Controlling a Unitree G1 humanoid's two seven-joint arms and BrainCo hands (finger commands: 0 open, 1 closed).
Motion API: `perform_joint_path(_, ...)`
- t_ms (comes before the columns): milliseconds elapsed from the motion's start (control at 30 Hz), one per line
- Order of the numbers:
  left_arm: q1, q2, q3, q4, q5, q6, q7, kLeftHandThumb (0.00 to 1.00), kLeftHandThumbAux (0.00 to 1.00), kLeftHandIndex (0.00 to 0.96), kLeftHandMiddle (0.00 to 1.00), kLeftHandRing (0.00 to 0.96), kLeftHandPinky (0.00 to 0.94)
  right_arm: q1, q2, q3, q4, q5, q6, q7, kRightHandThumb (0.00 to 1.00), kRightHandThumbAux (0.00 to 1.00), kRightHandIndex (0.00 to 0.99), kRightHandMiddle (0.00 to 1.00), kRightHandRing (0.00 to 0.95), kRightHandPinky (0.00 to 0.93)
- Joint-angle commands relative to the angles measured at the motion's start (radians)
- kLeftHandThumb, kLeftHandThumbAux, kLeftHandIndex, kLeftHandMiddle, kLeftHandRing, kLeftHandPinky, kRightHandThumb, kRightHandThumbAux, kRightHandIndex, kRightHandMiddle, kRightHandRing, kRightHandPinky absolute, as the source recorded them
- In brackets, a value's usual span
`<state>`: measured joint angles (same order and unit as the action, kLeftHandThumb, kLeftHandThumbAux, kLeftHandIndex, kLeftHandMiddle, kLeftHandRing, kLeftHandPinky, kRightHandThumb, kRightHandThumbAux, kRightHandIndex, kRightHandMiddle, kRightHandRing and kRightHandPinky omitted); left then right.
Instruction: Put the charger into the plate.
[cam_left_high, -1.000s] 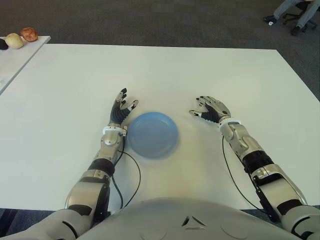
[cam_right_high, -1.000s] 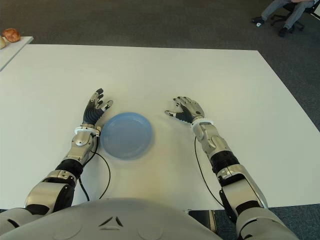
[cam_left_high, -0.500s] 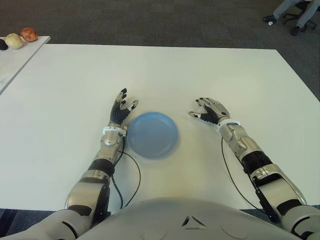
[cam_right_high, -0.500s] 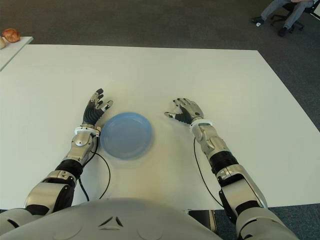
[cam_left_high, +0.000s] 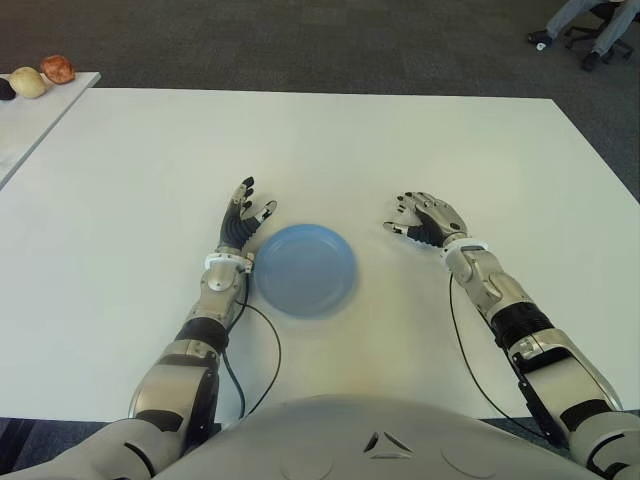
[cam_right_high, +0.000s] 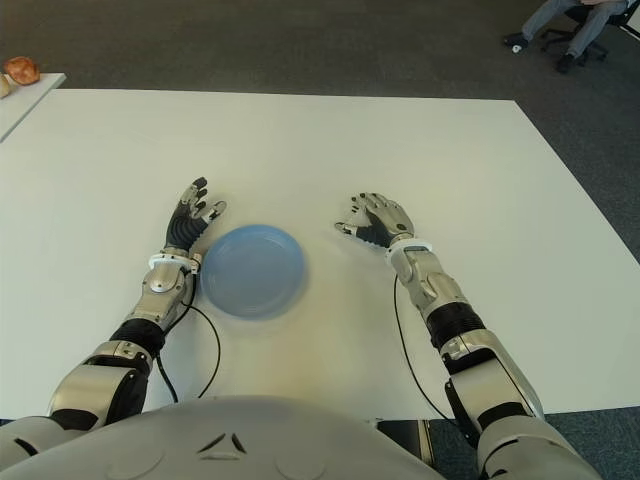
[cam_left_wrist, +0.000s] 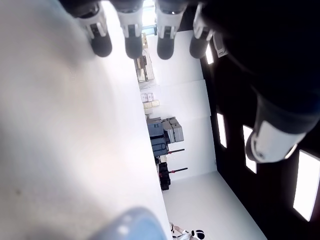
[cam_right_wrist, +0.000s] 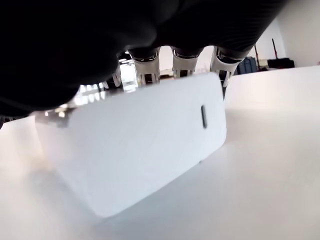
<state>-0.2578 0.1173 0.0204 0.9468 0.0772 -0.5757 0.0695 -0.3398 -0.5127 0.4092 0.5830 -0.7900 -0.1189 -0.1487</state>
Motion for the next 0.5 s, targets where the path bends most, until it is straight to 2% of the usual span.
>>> perform_joint_path(33, 0.065, -0.003, -0.016, 0.070, 0.014, 0.062, -0.030, 0.000, 0.556, 0.000, 0.009, 0.010, 0.015, 0.027, -0.019, -0.006, -0.035, 0.007, -0.001, 0.005, 0.297, 0.115, 0.000, 0.000, 0.000, 0.000)
perform_joint_path(500, 0.055, 0.012, -0.024, 0.089, 0.025, 0.077, -0.035, 0.000, 0.543, 0.000, 0.000, 0.000, 0.003, 0.096, -0.079, -0.041, -0.146, 0.009, -0.010, -0.001, 0.308, 0.107, 0.000, 0.000, 0.000, 0.000)
